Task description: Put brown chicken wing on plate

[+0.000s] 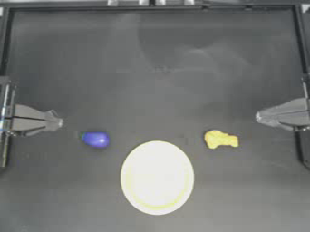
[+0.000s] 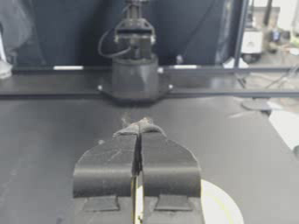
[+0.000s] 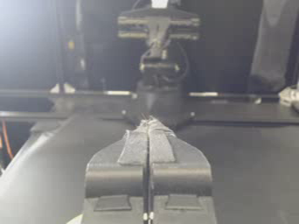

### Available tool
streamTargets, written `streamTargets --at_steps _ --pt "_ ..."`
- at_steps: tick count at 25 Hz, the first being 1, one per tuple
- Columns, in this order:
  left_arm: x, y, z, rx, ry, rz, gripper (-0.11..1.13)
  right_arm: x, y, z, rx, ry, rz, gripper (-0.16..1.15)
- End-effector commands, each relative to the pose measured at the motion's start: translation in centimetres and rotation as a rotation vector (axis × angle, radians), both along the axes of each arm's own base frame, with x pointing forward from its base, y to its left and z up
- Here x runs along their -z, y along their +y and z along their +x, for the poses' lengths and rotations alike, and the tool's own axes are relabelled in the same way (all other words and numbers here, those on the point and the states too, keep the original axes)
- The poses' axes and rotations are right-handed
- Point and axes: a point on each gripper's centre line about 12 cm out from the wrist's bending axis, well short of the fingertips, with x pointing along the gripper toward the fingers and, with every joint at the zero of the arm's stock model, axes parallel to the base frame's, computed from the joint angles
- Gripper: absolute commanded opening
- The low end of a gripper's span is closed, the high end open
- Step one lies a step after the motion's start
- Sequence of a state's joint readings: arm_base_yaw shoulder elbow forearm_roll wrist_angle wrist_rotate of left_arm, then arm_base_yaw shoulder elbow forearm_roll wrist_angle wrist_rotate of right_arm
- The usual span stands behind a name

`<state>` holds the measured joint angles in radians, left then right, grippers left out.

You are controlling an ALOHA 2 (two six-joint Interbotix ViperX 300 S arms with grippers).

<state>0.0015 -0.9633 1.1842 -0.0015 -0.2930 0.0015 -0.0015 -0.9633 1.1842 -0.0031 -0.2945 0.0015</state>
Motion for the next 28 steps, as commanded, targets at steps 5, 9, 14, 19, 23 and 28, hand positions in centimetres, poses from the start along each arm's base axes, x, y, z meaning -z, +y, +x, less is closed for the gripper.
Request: streamTargets --at_steps 5,9,14,19,23,28 --pt "0.1 0.0 -0.5 -0.002 -0.015 0.006 0.07 0.5 -0.1 0.0 0.004 0.012 -0.006 0.07" --pt "-0.2 0.2 -0.4 -0.01 -0.023 0.02 0.19 0.2 -0.1 0.0 0.004 0.014 -0.015 0.18" --pt "0.0 0.2 -0.2 -0.011 -0.011 0.029 0.86 0.0 -0.1 0.2 0.003 0.026 -0.063 0.71" --pt "0.5 0.2 0.4 -0.012 0.023 0.044 0.99 -0.3 -0.7 0.7 0.03 0.072 -0.07 1.05" --pt "0.7 0.3 0.5 -0.015 0.037 0.049 0.99 -0.2 -1.9 1.0 0.088 0.183 -0.041 0.98" --pt "0.9 0.4 0.5 -0.024 0.057 0.047 1.03 0.9 -4.1 1.5 0.187 0.456 0.036 0.99"
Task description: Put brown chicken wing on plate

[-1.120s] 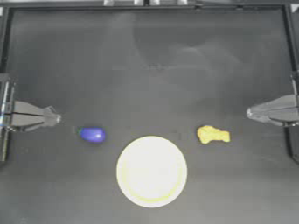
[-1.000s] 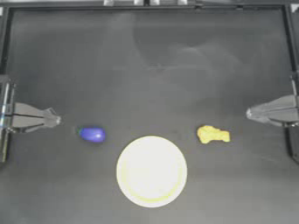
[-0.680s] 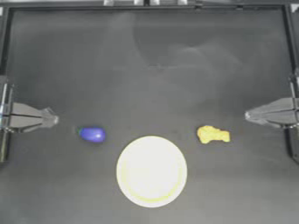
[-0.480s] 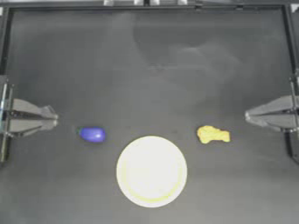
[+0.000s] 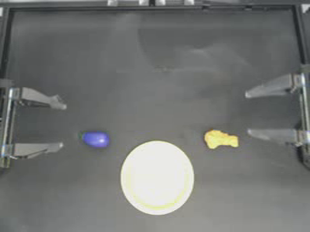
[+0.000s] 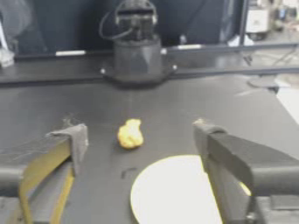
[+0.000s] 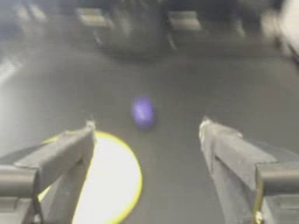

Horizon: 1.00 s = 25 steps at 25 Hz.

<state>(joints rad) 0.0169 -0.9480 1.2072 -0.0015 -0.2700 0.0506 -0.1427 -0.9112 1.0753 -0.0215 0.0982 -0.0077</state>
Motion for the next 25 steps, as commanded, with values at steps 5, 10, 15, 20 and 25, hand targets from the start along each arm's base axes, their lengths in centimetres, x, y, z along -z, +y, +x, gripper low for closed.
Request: streamTargets --at_steps 5,10,15,20,25 --pt "-0.6 0.2 0.4 -0.008 -0.003 -0.003 1.03 1.3 -2.6 1.9 0.105 0.396 0.096 0.99" --pt "-0.5 0.2 0.4 -0.012 0.0 -0.007 1.03 2.9 -3.2 4.2 0.102 0.616 0.122 0.99" --pt "-0.3 0.4 0.4 -0.019 0.003 -0.022 1.03 5.1 -3.3 5.7 0.086 0.793 0.136 0.99" --pt "-0.2 0.4 0.4 -0.024 0.016 -0.024 1.03 6.7 -2.3 7.2 0.041 0.856 0.114 0.99" --pt "-0.1 0.5 0.4 -0.025 0.024 -0.025 1.03 8.1 -1.1 8.3 0.005 0.878 0.11 0.99"
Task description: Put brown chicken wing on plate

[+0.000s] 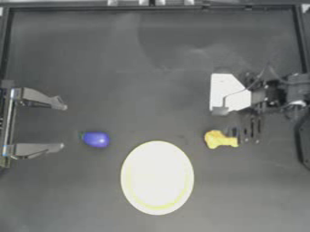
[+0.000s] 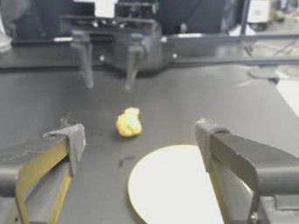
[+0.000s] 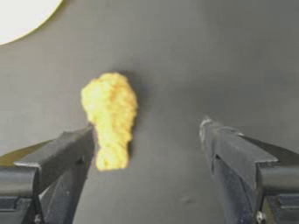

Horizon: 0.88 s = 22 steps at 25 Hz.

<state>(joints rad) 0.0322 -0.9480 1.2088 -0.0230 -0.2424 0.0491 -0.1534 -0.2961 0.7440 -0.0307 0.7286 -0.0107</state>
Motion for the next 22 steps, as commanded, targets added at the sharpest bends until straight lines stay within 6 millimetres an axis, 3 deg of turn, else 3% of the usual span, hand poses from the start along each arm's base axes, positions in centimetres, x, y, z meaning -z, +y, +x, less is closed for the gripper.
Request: streamTargets --at_steps 1,22 --pt "-0.5 0.1 0.4 -0.005 -0.008 -0.003 1.03 -0.2 0.6 1.0 -0.02 -0.023 -0.001 0.99" --pt "-0.3 0.2 0.4 -0.01 0.009 -0.003 1.03 4.9 1.8 1.9 -0.007 0.073 0.043 0.99"
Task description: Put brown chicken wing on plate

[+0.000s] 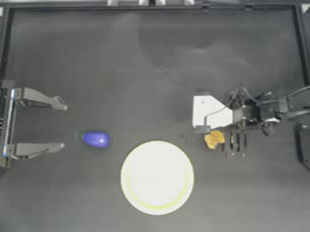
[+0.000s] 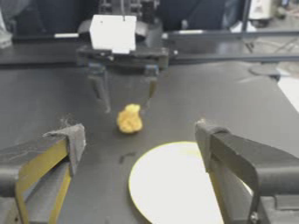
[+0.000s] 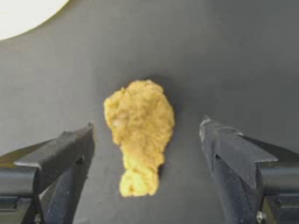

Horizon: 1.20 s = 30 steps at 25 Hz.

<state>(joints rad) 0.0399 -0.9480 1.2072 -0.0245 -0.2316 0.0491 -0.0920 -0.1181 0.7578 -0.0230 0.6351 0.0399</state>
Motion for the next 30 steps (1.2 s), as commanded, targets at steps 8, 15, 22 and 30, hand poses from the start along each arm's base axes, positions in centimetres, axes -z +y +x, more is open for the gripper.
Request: streamTargets --at_steps 8,15,22,30 --pt "-0.4 0.1 0.4 -0.002 0.0 -0.001 1.03 1.2 0.5 0.6 0.006 0.0 0.021 0.99" --pt "-0.4 0.1 0.4 -0.003 0.0 -0.001 1.03 2.2 0.6 0.8 0.002 0.007 0.024 0.98" --pt "-0.4 0.1 0.4 -0.004 0.001 -0.008 1.03 2.6 0.6 1.0 -0.002 0.03 0.001 0.64" --pt "-0.3 0.2 0.4 -0.009 0.001 -0.006 1.03 1.3 0.9 1.6 -0.011 0.052 -0.044 0.39"
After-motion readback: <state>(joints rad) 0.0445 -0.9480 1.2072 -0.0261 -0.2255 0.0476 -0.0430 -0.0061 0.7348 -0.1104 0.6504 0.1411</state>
